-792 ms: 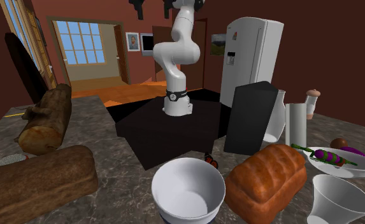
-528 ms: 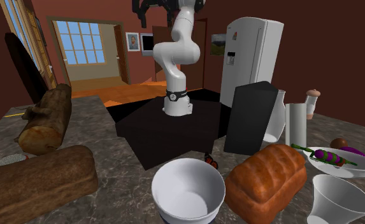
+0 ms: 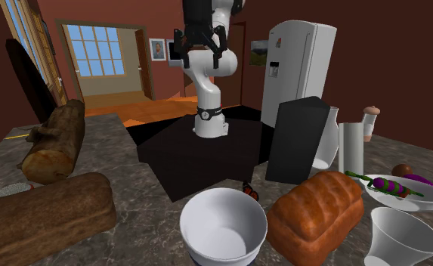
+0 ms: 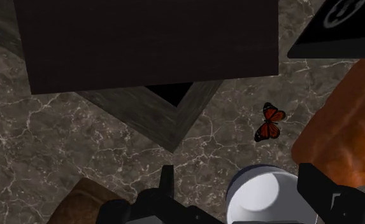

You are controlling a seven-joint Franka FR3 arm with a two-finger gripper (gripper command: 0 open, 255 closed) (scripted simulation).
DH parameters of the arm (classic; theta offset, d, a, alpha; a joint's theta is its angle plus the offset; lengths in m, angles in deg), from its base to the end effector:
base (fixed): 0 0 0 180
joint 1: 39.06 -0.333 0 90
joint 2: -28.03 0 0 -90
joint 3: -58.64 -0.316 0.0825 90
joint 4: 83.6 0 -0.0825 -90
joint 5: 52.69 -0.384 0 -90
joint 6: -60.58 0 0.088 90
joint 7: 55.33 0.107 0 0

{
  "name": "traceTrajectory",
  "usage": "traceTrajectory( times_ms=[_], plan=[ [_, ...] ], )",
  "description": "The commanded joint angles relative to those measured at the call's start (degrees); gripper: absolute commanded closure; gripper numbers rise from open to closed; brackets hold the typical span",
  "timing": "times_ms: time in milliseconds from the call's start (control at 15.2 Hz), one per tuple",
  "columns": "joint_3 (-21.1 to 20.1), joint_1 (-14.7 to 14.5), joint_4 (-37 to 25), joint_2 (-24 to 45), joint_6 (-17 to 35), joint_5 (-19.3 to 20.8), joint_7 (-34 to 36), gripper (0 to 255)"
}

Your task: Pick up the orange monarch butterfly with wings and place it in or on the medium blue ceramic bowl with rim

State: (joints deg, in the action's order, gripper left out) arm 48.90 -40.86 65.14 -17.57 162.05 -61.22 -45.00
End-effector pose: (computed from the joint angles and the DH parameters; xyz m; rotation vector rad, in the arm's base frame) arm 0.3025 0.0789 0.4925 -3.1212 0.0995 0.0590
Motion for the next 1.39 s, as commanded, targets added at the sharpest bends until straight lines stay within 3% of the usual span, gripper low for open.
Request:
traceTrajectory(
  times_ms=[0, 462, 924, 1122, 1320],
  plan=[
    [-1.58, -0.56, 3.47, 0.16, 4.17, -1.54, 1.74, 0],
    [-8.06, -2.48, 10.94, 7.71, 20.84, -7.01, 7.71, 0],
    [-15.39, -2.94, 13.29, 23.10, 40.37, -10.60, 14.19, 0],
    [-18.78, -1.75, 12.62, 31.76, 49.10, -9.54, 18.19, 0],
    [-22.06, 0.83, 11.09, 41.34, 57.58, -3.74, 25.15, 0]
  ],
)
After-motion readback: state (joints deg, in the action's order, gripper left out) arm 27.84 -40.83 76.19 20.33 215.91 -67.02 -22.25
